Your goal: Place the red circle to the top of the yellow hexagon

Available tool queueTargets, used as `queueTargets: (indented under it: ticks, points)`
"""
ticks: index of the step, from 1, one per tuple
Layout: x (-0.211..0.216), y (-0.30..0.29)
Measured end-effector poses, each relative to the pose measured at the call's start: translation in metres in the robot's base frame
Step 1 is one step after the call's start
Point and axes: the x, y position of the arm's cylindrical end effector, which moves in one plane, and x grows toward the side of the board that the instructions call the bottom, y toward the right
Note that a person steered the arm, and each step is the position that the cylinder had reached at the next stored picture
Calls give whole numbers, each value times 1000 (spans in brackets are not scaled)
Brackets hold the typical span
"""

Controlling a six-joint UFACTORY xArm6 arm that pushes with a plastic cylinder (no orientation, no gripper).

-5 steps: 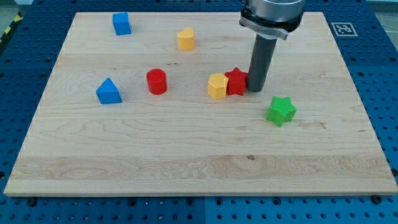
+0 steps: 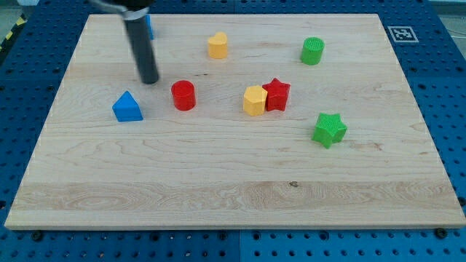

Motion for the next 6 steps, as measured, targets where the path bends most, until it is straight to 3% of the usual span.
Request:
queueTargets:
  ticks: [1,2,3,4,5,6]
  points:
    - [35,9]
    - [41,73]
    - [27,138]
    - [22,154]
    - [25,112]
    - [-5,92]
